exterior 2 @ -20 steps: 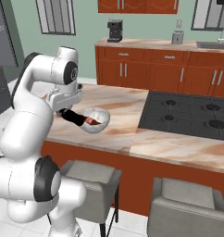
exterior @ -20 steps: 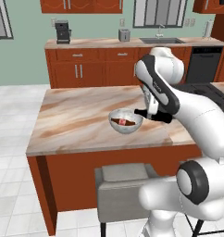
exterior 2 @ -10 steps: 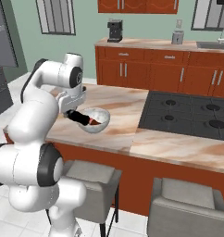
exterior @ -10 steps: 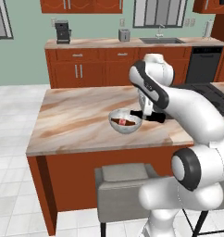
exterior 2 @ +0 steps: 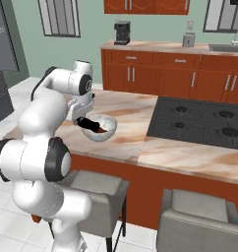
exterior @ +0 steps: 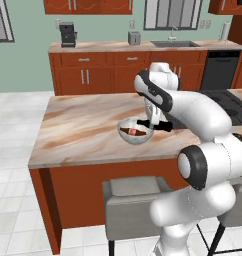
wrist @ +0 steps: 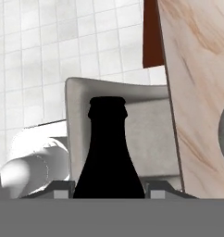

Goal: Open the fridge, grab two sodas, and place both sodas inside the bowl with ice on the dining counter.

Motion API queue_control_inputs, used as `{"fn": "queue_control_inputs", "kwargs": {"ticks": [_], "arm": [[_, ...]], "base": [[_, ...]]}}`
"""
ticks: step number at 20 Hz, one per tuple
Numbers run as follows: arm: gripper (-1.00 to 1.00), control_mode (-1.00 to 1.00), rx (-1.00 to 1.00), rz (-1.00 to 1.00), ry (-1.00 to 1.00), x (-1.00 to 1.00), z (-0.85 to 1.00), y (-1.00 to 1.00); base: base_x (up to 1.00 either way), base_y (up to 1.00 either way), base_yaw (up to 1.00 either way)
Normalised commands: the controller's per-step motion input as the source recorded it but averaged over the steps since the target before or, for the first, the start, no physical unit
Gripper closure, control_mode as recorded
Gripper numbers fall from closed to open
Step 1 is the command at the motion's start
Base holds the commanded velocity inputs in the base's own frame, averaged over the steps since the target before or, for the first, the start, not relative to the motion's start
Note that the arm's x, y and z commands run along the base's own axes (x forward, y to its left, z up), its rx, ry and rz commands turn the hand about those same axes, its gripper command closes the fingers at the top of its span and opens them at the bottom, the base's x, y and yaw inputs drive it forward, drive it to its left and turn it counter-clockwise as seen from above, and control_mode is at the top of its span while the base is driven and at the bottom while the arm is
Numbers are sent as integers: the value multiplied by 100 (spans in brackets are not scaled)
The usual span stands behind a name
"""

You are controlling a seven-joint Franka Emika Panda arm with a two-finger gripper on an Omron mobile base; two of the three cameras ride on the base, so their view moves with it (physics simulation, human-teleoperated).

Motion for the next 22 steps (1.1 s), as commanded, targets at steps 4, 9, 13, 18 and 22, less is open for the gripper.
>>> {"fn": "queue_control_inputs", "kwargs": {"ticks": [4, 9, 13, 18, 22], "arm": [[100, -100, 0, 4, 0, 40, -26, 0], [100, -100, 0, 3, 0, 39, -28, 0], [100, -100, 0, 2, 0, 39, -27, 0], [100, -100, 0, 1, 0, 38, -24, 2], [100, -100, 0, 0, 0, 35, -23, 3]], "base": [[0, 0, 0], [0, 0, 0], [0, 0, 0], [0, 0, 0], [0, 0, 0]]}}
